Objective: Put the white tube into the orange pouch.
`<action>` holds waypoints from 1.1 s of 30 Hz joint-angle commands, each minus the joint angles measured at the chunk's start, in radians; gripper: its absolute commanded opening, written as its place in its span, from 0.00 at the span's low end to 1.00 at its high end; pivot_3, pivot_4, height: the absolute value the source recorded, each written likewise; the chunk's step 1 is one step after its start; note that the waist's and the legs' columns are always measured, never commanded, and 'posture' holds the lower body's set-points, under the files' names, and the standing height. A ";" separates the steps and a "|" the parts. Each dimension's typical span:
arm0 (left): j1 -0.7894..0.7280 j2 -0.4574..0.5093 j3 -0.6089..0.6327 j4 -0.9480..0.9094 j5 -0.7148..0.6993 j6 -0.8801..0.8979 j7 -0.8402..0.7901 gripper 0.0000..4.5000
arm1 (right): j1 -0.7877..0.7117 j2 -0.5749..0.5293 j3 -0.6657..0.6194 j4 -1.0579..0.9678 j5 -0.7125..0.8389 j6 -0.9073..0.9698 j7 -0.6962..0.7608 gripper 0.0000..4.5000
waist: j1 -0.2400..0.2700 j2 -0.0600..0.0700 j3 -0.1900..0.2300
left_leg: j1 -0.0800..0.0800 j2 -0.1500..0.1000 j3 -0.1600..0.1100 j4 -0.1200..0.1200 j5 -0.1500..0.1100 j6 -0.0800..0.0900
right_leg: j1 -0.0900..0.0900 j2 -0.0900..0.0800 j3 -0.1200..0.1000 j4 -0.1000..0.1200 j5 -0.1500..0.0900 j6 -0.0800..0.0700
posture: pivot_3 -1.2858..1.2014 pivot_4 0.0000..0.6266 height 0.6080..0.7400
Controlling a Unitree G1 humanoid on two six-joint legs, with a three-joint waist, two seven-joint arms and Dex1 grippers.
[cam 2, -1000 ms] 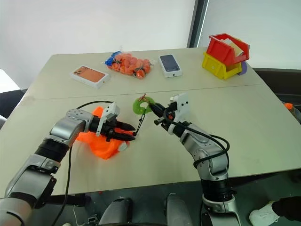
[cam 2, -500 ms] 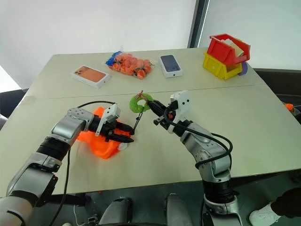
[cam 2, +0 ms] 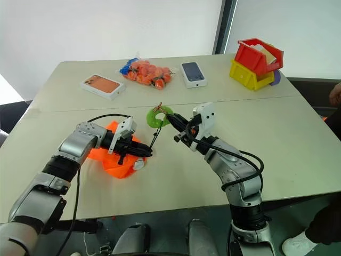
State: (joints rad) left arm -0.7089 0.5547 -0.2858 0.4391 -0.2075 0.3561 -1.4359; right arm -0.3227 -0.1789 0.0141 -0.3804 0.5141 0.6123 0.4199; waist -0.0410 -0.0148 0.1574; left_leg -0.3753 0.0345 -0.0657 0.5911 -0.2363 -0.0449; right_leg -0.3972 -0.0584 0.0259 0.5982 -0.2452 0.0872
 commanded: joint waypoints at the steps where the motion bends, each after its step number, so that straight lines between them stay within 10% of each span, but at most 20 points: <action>1: 0.010 0.028 0.033 -0.028 -0.009 -0.017 -0.013 0.07 | -0.019 0.003 -0.019 0.002 -0.006 -0.041 -0.012 0.00 | -0.002 0.000 0.000 | 0.000 0.000 0.000 0.000 0.000 0.000 | 0.000 0.000 0.000 0.000 0.000 0.000 | 0.52 0.24 1.00; 4: 0.022 0.034 0.046 -0.045 -0.036 0.016 -0.028 0.07 | -0.019 0.002 -0.017 0.009 -0.004 -0.050 -0.014 0.00 | -0.001 0.000 0.000 | 0.000 0.000 0.000 0.000 0.000 0.000 | 0.000 0.000 0.000 0.000 0.000 0.000 | 0.52 0.24 1.00; 9: 0.050 0.040 0.079 -0.093 -0.054 0.022 -0.013 0.61 | -0.023 0.006 -0.014 0.014 0.002 -0.060 -0.015 0.00 | -0.001 0.000 0.000 | 0.000 0.000 0.000 0.000 0.000 0.000 | 0.000 0.000 0.000 0.000 0.000 0.000 | 0.52 0.24 1.00; 33: -0.027 0.008 0.079 0.067 -0.062 0.027 -0.107 0.61 | -0.012 0.007 0.006 -0.007 0.017 -0.052 -0.006 0.00 | 0.000 0.000 0.000 | 0.000 0.000 0.000 0.000 0.000 0.000 | 0.000 0.000 0.000 0.001 0.000 0.000 | 0.52 0.24 1.00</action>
State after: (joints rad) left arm -0.7059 0.5671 -0.2054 0.4829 -0.2683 0.3841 -1.5161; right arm -0.3237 -0.1760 0.0190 -0.3492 0.5169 0.5719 0.4101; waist -0.0408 -0.0148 0.1574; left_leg -0.3754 0.0346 -0.0658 0.5914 -0.2363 -0.0448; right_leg -0.3972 -0.0579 0.0258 0.5987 -0.2452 0.0871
